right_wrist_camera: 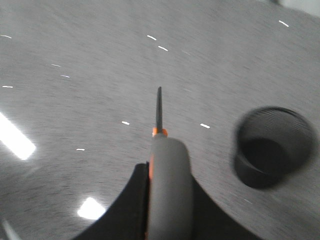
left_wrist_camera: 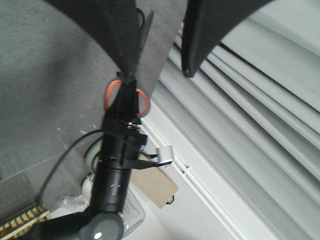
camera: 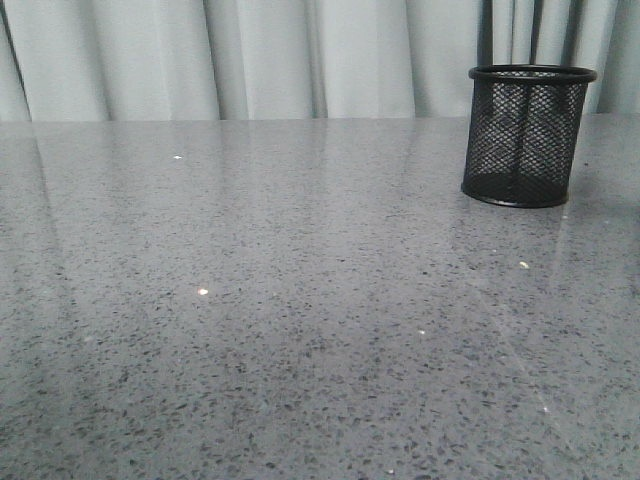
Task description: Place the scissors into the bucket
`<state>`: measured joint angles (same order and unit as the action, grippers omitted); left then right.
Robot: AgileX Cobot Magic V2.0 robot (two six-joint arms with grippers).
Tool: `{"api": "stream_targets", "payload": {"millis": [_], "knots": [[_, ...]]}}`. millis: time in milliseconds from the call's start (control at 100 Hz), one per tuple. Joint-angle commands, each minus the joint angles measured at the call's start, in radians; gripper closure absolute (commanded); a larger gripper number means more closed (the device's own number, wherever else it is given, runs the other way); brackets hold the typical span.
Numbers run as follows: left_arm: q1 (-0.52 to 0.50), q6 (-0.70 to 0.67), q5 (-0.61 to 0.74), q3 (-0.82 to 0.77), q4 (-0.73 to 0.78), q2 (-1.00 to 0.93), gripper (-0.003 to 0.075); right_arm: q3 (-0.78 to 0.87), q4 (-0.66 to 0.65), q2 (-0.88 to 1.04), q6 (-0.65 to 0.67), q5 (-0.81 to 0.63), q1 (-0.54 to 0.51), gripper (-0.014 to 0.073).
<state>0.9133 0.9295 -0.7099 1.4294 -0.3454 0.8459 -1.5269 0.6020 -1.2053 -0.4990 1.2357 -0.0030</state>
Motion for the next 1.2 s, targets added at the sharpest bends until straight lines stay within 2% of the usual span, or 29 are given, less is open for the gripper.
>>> {"api": "stream_targets", "payload": {"millis": [0, 60, 190, 340, 500, 720, 1190], "knots": [[0.008, -0.084, -0.027, 0.028, -0.023, -0.053, 0.0729, -0.144, -0.127, -0.068, 0.159, 0.059, -0.004, 0.0658], [0.008, -0.091, -0.083, 0.028, -0.023, -0.086, 0.074, -0.192, -0.178, -0.112, 0.205, 0.059, -0.004, 0.0658], [0.008, -0.104, -0.197, 0.028, -0.023, -0.14, 0.074, -0.233, -0.196, -0.193, 0.223, 0.059, -0.004, 0.0657], [0.008, -0.109, -0.254, 0.028, -0.023, -0.18, 0.074, -0.231, -0.269, -0.235, 0.257, 0.059, -0.004, 0.0658], [0.008, -0.109, -0.256, 0.028, -0.019, -0.202, 0.074, -0.221, -0.29, -0.212, 0.261, 0.061, -0.004, 0.0658], [0.008, -0.109, -0.252, 0.028, -0.017, -0.204, 0.074, -0.125, -0.289, -0.176, 0.261, 0.061, 0.014, 0.0658], [0.008, -0.109, -0.251, 0.028, -0.005, -0.204, 0.074, -0.141, -0.289, -0.359, 0.261, 0.059, 0.024, 0.0658]]}}
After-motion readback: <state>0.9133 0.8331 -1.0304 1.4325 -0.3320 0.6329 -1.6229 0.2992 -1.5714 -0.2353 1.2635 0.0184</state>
